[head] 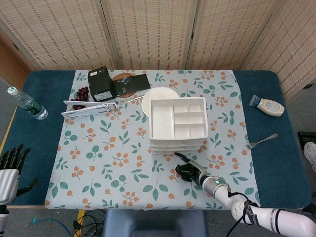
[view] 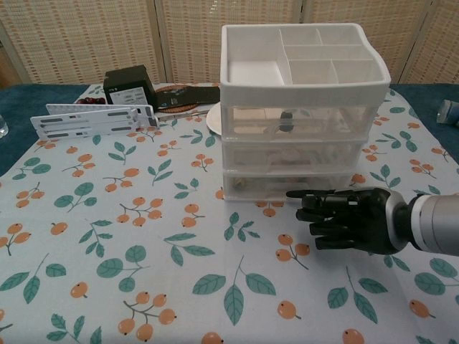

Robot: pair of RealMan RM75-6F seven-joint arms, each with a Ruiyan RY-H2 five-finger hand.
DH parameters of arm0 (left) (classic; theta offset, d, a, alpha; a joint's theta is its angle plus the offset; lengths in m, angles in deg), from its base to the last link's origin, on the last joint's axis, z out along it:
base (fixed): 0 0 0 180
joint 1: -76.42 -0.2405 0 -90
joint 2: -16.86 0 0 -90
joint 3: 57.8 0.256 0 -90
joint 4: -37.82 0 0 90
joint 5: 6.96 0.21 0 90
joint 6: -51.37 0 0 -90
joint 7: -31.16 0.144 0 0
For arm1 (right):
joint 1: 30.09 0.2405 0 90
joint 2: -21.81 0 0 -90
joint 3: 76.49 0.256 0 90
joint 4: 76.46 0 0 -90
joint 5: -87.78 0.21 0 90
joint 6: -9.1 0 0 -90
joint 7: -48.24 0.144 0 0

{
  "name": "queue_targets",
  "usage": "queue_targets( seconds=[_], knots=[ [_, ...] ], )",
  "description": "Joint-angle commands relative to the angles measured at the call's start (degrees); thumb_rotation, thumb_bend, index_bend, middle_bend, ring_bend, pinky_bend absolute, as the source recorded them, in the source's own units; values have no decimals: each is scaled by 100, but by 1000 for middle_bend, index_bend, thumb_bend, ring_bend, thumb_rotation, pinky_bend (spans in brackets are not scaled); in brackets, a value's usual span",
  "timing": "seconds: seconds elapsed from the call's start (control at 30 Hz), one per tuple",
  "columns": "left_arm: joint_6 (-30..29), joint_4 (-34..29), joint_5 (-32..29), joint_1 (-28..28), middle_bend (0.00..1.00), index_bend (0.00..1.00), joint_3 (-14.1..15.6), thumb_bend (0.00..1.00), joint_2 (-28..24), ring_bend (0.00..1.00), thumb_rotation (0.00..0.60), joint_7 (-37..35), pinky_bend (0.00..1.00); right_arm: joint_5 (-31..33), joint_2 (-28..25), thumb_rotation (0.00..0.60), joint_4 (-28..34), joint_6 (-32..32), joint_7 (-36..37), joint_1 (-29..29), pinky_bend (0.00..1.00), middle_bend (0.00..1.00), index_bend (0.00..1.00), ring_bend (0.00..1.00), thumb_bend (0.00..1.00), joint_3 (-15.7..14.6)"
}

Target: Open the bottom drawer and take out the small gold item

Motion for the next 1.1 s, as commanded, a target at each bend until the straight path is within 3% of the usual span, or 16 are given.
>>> queue_targets(
  seconds=[0.03, 1.1],
  knots=[
    [5, 3, -6, 1, 0, 87, -3, 247, 0, 32, 600, -5, 69, 153, 84, 600, -86, 40, -143, 129, 1000, 831, 1, 1000, 710, 21],
    [86, 18, -104, -3, 0, 87, -16, 247, -51, 32, 600, -49, 69, 999, 563, 600, -455, -124, -1100, 617, 1000, 827, 1, 1000, 723, 24]
  ],
)
